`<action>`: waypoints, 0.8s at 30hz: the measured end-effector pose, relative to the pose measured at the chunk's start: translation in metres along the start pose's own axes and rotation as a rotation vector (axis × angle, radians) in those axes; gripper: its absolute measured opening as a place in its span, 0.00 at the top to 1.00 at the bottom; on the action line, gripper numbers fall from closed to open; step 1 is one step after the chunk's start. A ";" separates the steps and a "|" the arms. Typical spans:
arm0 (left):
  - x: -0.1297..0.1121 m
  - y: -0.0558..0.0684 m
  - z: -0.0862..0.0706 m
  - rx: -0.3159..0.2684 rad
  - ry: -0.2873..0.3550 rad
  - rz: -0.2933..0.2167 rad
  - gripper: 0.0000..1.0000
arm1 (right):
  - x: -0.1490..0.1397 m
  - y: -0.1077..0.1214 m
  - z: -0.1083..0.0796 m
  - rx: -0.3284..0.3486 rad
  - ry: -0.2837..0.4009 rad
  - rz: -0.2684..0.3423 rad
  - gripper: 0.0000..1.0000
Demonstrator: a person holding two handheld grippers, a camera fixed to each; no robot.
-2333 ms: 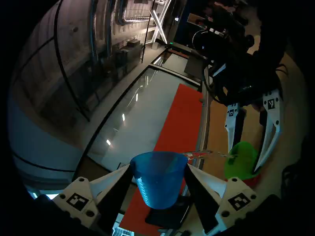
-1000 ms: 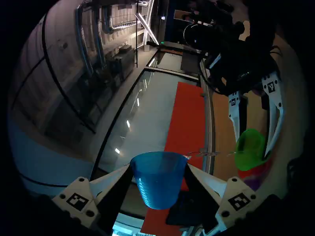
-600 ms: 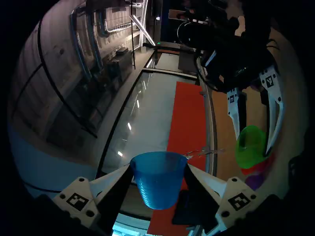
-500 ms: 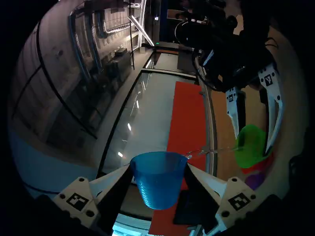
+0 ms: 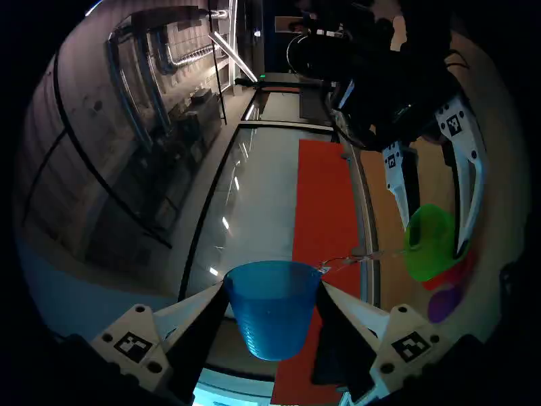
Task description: Pour water
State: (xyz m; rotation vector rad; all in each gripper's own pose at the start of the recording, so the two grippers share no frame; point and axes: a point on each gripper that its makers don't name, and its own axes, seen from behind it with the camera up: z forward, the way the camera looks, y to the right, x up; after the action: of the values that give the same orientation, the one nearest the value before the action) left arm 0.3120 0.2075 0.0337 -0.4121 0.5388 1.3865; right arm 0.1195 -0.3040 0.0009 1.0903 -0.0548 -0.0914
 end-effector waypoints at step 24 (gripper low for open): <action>0.011 -0.006 -0.002 0.017 0.005 0.138 0.13 | 0.005 0.004 -0.003 -0.008 0.015 -0.002 0.10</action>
State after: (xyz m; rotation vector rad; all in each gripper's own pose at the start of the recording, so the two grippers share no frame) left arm 0.3183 0.2145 0.0252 -0.3698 0.5915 1.5124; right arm 0.1247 -0.3003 0.0033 1.0831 -0.0401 -0.0855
